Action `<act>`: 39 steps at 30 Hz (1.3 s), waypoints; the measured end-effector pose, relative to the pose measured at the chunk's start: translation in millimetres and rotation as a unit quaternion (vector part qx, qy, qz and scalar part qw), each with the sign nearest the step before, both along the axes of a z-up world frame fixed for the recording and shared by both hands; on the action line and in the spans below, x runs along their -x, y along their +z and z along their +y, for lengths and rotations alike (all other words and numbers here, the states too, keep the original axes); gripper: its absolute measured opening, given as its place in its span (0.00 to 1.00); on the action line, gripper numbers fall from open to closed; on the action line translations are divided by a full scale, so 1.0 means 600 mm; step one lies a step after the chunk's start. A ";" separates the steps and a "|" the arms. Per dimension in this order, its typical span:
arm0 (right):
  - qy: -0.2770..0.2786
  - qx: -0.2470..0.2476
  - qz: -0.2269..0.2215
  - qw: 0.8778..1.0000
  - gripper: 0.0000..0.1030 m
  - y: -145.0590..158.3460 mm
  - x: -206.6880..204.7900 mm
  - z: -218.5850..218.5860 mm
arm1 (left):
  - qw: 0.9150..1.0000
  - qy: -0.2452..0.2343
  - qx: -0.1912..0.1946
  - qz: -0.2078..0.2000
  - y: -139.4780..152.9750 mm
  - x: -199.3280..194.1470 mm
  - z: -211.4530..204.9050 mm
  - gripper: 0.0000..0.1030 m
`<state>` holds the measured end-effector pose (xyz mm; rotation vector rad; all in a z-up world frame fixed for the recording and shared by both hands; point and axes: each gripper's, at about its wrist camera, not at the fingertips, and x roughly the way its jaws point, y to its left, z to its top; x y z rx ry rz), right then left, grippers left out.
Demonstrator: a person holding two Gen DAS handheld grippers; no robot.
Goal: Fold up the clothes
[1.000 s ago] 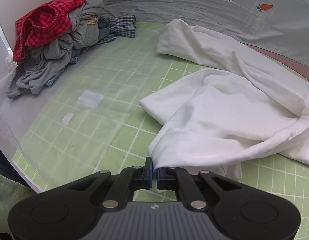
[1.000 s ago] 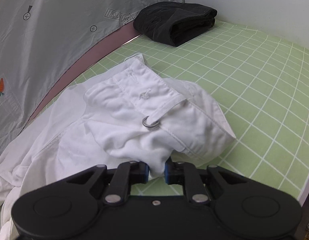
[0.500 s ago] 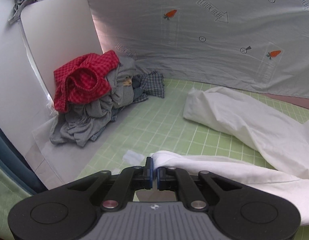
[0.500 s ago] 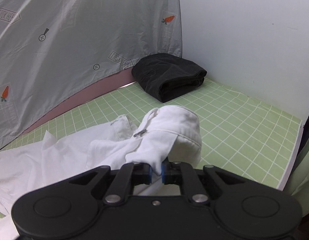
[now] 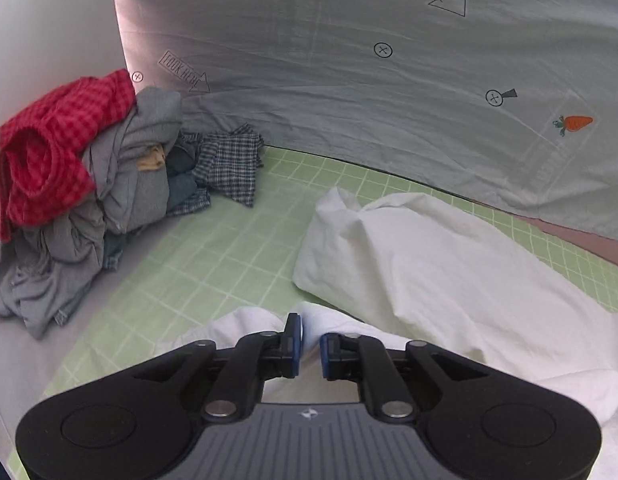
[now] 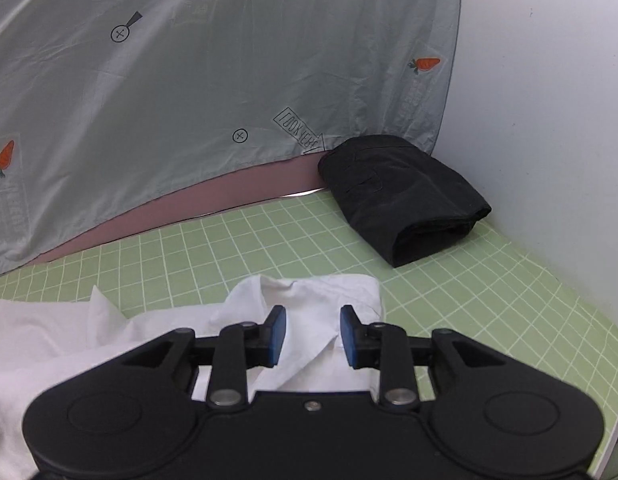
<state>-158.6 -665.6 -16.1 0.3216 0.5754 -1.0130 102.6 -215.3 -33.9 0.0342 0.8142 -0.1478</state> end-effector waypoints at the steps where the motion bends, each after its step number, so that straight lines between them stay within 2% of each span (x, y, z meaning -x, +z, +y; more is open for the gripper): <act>1: -0.004 -0.004 -0.007 1.000 0.49 -0.003 0.010 0.012 | 1.000 0.004 -0.006 0.000 -0.003 0.019 0.014 0.29; 2: -0.007 -0.011 -0.010 1.000 0.51 -0.007 0.019 0.023 | 1.000 0.008 -0.013 0.000 -0.006 0.039 0.028 0.35; 4: -0.009 -0.033 -0.006 0.999 0.51 -0.026 0.036 0.042 | 0.999 0.016 -0.028 0.001 -0.013 0.078 0.057 0.37; 7: -0.015 -0.065 0.000 0.998 0.51 -0.054 0.057 0.067 | 0.999 0.043 -0.024 0.016 -0.017 0.110 0.103 0.39; 9: -0.021 -0.086 -0.003 0.996 0.51 -0.071 0.067 0.081 | 0.998 0.058 -0.021 0.027 -0.022 0.124 0.130 0.48; 10: -0.023 -0.097 -0.008 0.995 0.54 -0.077 0.071 0.087 | 0.997 0.066 -0.019 0.036 -0.031 0.125 0.141 0.49; 12: -0.019 -0.118 -0.020 0.993 0.59 -0.087 0.064 0.091 | 0.993 0.095 0.011 0.070 -0.052 0.116 0.166 0.49; 15: -0.007 -0.140 -0.028 0.990 0.60 -0.101 0.043 0.094 | 0.985 0.133 0.055 0.097 -0.080 0.107 0.192 0.53; 18: 0.007 -0.146 -0.021 0.989 0.66 -0.112 0.020 0.101 | 0.983 0.143 0.060 0.095 -0.094 0.099 0.200 0.62; 21: 0.013 -0.156 -0.013 0.988 0.68 -0.124 0.001 0.104 | 0.982 0.144 0.078 0.090 -0.099 0.083 0.210 0.66; 25: 0.011 -0.156 -0.004 0.988 0.71 -0.131 -0.019 0.104 | 0.980 0.156 0.079 0.096 -0.112 0.059 0.222 0.66; 29: -0.005 -0.159 -0.003 0.987 0.70 -0.134 -0.026 0.096 | 0.980 0.158 0.072 0.097 -0.119 0.041 0.234 0.66; 32: -0.016 -0.162 -0.008 0.987 0.62 -0.133 -0.026 0.091 | 0.981 0.168 0.049 0.079 -0.109 0.037 0.246 0.66; 36: -0.024 -0.155 -0.003 0.988 0.59 -0.129 -0.023 0.092 | 0.989 0.136 0.015 0.050 -0.098 0.017 0.259 0.72; 39: -0.030 -0.154 0.003 0.988 0.61 -0.130 -0.024 0.094 | 0.993 0.104 0.024 0.046 -0.102 -0.006 0.256 0.72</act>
